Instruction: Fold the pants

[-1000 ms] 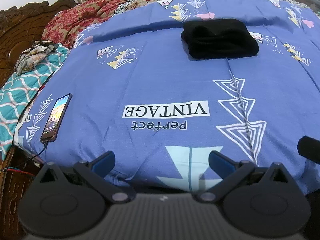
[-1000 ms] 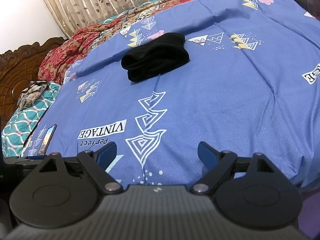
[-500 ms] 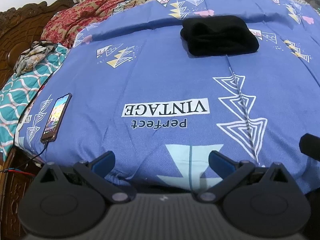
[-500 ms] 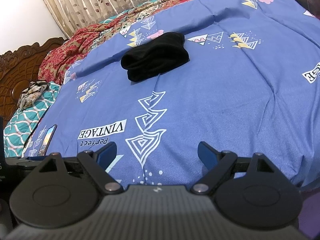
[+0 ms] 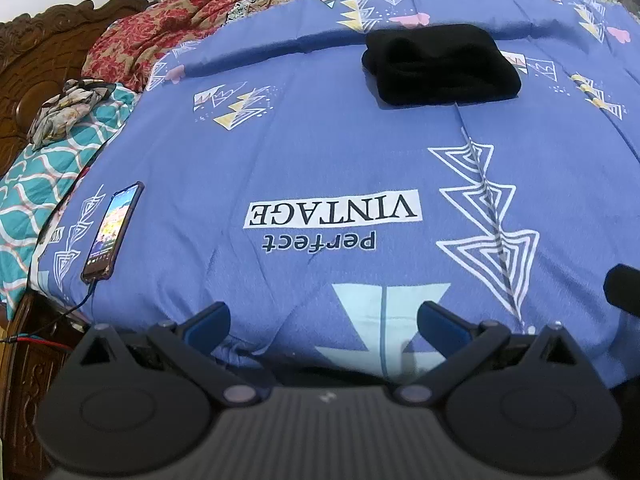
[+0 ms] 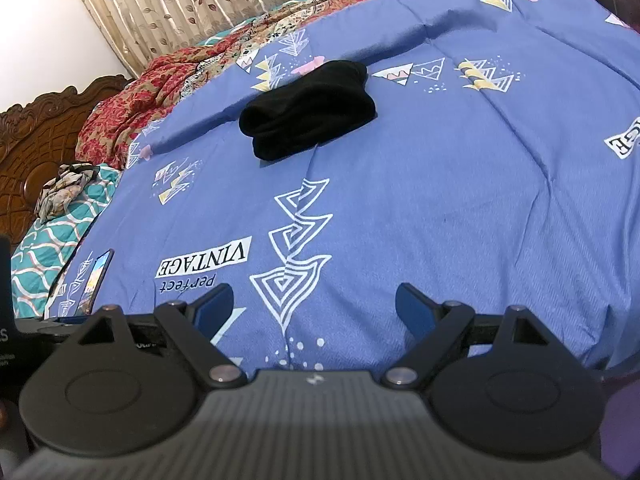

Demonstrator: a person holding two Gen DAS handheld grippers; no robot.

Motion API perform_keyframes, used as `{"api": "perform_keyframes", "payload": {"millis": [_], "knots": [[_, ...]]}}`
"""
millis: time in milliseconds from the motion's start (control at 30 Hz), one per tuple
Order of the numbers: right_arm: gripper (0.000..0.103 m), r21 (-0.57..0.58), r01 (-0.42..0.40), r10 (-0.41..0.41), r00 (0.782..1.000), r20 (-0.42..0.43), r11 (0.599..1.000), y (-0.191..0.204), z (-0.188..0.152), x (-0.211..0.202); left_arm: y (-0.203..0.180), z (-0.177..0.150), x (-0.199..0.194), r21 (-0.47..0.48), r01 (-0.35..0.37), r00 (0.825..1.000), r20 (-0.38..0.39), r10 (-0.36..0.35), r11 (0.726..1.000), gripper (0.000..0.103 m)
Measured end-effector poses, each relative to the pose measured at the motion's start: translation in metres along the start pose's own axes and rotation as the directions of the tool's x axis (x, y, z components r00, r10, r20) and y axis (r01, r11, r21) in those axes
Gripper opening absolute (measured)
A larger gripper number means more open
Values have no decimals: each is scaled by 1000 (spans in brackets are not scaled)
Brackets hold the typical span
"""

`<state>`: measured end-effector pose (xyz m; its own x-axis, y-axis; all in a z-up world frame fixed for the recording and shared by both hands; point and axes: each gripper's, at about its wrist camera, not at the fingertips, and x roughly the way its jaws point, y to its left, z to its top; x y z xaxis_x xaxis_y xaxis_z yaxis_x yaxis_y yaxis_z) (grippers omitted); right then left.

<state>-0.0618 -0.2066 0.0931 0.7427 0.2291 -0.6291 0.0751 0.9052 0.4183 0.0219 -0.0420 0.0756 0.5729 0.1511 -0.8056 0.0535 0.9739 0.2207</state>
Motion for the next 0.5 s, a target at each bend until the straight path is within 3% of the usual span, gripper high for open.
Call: {"api": "perform_keyframes", "payload": {"millis": [500], "knots": [[90,-1,3,-3,1000,5,1000,-1,-2,0,-4,-1,1,19,13,1000,-15,-13,1000,103]]}}
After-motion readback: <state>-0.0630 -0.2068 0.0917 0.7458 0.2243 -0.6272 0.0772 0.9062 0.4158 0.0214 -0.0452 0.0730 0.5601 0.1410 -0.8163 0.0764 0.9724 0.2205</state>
